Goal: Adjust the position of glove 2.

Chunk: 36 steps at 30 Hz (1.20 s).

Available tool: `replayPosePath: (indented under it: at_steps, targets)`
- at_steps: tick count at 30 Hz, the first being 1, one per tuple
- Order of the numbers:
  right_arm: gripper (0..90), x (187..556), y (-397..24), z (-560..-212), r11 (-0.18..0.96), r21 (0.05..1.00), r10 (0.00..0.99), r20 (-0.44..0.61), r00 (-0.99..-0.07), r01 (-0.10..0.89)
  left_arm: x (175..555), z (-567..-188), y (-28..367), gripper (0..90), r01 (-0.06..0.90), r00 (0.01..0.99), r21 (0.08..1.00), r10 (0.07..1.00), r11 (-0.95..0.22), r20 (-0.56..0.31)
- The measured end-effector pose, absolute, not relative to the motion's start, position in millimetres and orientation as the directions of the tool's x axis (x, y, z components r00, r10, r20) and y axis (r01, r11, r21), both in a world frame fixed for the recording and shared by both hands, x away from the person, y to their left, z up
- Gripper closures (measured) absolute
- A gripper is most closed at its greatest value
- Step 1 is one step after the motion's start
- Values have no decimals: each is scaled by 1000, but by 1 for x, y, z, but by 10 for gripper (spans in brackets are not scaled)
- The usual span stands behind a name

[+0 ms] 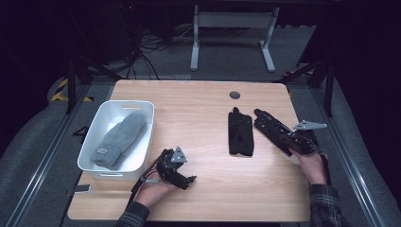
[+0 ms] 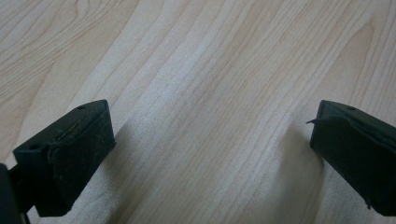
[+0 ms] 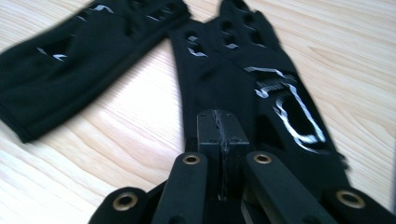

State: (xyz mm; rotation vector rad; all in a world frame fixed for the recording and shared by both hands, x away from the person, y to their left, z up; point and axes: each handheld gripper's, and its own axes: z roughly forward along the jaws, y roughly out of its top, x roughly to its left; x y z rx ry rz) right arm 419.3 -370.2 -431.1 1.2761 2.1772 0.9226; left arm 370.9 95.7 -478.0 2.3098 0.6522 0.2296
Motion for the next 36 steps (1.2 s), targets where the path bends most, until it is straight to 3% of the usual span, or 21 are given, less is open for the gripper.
replayPosePath:
  at_steps: [14,36]
  targets:
    - [900,414,-378,-444,375,676,887,-63,-457,634,371,-478,96,1,387,857,685,515,-618,-20]
    - [900,370,-350,-446,466,625,802,1,-598,627,371,-478,96,1,386,857,685,515,-617,-19]
